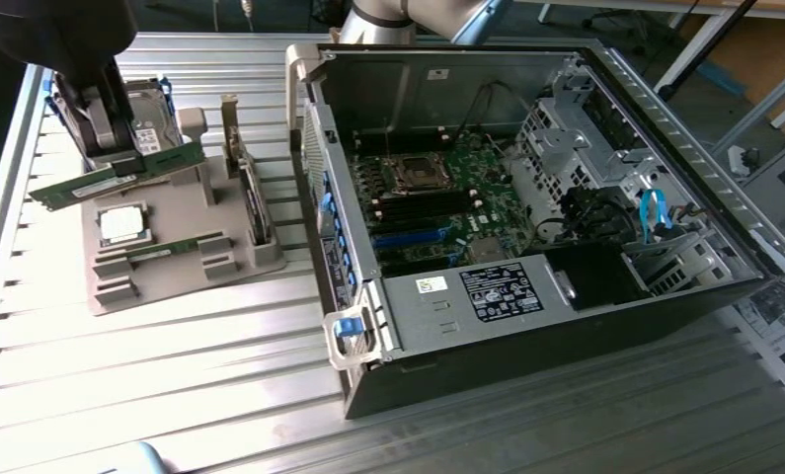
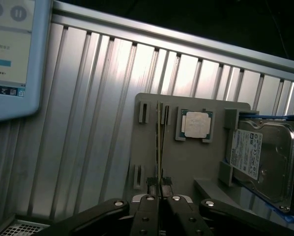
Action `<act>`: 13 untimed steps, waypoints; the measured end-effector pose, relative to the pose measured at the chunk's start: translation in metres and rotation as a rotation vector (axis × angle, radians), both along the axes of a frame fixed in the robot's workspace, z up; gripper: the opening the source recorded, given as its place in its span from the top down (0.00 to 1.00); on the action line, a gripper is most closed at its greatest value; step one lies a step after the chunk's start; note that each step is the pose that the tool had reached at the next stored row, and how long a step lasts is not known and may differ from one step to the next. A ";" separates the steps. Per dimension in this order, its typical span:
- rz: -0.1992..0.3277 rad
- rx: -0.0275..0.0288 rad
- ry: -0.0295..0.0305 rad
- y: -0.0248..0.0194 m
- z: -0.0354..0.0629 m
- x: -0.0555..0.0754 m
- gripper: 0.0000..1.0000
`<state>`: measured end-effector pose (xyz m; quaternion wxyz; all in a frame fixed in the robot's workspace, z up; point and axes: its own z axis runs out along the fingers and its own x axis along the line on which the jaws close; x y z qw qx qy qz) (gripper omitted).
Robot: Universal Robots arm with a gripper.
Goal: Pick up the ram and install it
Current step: 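Pick up the ram and move it above insertion slot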
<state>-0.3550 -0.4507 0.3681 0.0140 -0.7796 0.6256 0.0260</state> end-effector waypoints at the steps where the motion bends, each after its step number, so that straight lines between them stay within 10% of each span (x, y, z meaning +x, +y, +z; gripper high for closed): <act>1: 0.000 0.0000 0.0000 0.0000 0.0006 0.000 0.88; 13: 0.000 0.0005 0.0000 0.0000 0.0066 0.000 0.88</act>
